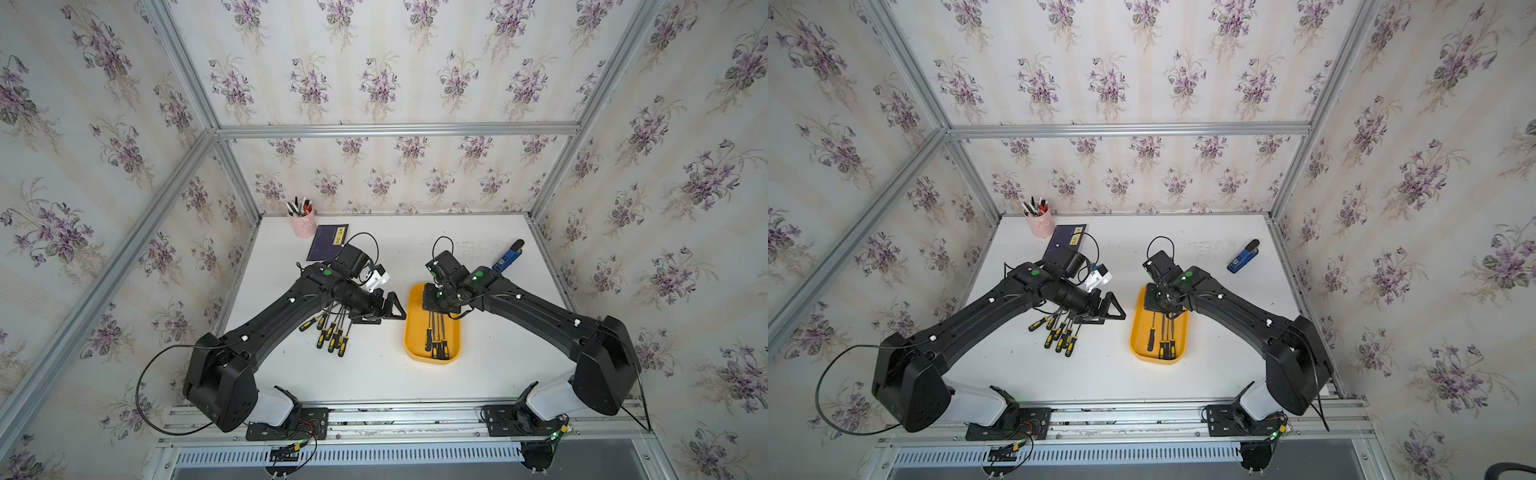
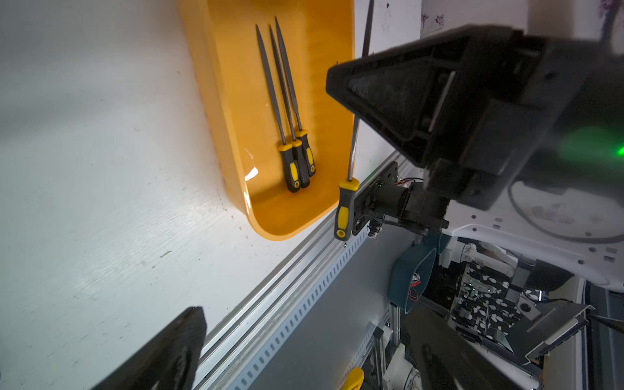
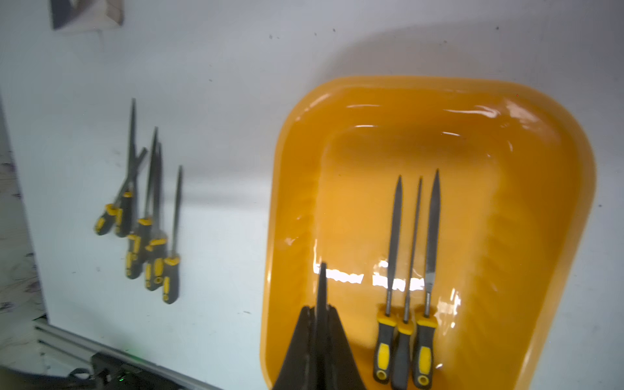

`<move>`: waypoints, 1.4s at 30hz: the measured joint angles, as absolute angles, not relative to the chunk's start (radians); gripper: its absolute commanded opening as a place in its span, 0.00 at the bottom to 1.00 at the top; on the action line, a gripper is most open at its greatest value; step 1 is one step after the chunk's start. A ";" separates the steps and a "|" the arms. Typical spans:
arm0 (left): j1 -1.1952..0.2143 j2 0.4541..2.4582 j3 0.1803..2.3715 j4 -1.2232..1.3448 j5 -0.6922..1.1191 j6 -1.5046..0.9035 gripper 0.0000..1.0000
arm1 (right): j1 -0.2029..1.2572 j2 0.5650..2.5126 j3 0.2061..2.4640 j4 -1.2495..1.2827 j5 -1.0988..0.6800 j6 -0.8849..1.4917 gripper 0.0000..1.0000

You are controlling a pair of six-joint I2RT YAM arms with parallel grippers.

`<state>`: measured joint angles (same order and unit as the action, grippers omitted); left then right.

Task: Put the file tool into the storage box
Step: Place the file tool in the storage box.

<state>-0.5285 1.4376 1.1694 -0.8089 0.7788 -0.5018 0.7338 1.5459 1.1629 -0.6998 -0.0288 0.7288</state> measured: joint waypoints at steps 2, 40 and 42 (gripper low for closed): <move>-0.522 1.438 1.164 -0.815 0.776 -0.495 0.99 | 0.734 1.574 1.160 -0.704 -0.011 0.720 0.00; -0.458 1.506 1.095 -0.841 0.763 -0.408 1.00 | 0.746 1.778 1.060 -0.531 0.014 0.745 0.00; -0.456 1.507 1.093 -0.841 0.762 -0.405 1.00 | 0.748 1.779 1.059 -0.529 0.015 0.746 0.06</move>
<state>-0.4564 1.5074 1.0935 -0.8413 0.7624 -0.4049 0.7475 1.7794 1.0592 -0.5285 0.0147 0.7460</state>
